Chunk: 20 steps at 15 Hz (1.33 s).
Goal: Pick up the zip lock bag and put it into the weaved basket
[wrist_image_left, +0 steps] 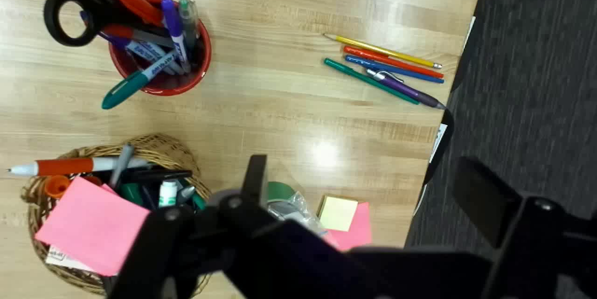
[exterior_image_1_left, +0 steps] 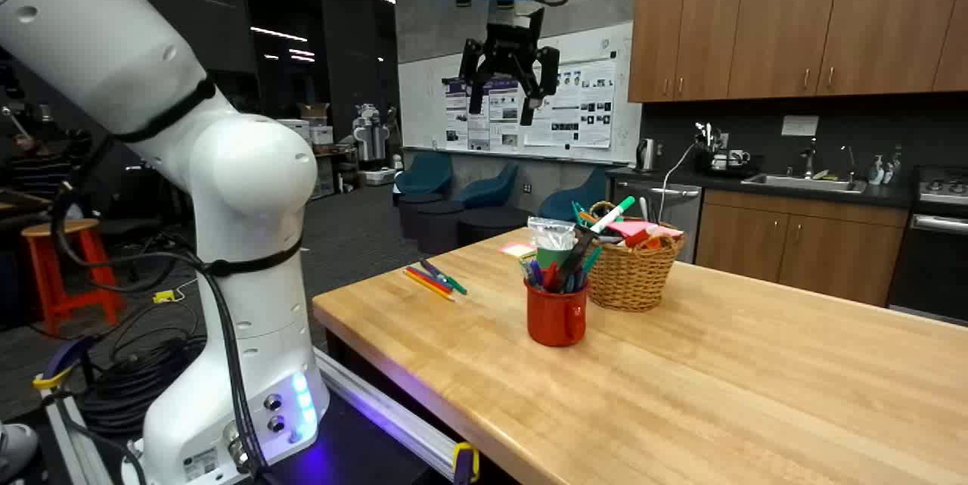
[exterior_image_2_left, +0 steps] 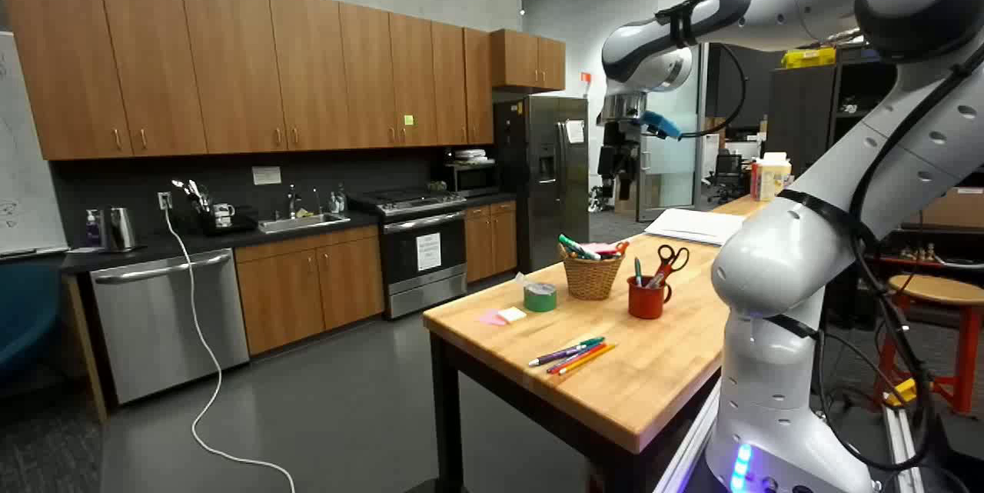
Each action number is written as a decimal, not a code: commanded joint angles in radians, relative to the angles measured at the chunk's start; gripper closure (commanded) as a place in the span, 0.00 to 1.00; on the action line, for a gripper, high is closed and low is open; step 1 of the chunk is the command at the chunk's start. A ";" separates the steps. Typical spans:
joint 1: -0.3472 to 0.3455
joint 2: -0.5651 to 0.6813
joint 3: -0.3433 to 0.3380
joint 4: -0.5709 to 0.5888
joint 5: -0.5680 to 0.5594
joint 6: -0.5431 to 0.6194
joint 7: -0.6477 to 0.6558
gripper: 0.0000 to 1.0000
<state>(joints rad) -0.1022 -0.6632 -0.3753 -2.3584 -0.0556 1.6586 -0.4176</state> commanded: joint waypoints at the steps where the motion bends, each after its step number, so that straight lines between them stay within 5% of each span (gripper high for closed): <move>1: -0.017 0.005 0.012 0.003 0.008 -0.001 -0.009 0.00; 13: -0.012 0.010 0.020 -0.001 -0.003 0.013 -0.020 0.00; 20: 0.025 0.004 0.041 -0.047 -0.036 0.081 -0.142 0.00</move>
<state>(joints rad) -0.0915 -0.6591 -0.3465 -2.3827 -0.0662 1.6981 -0.4987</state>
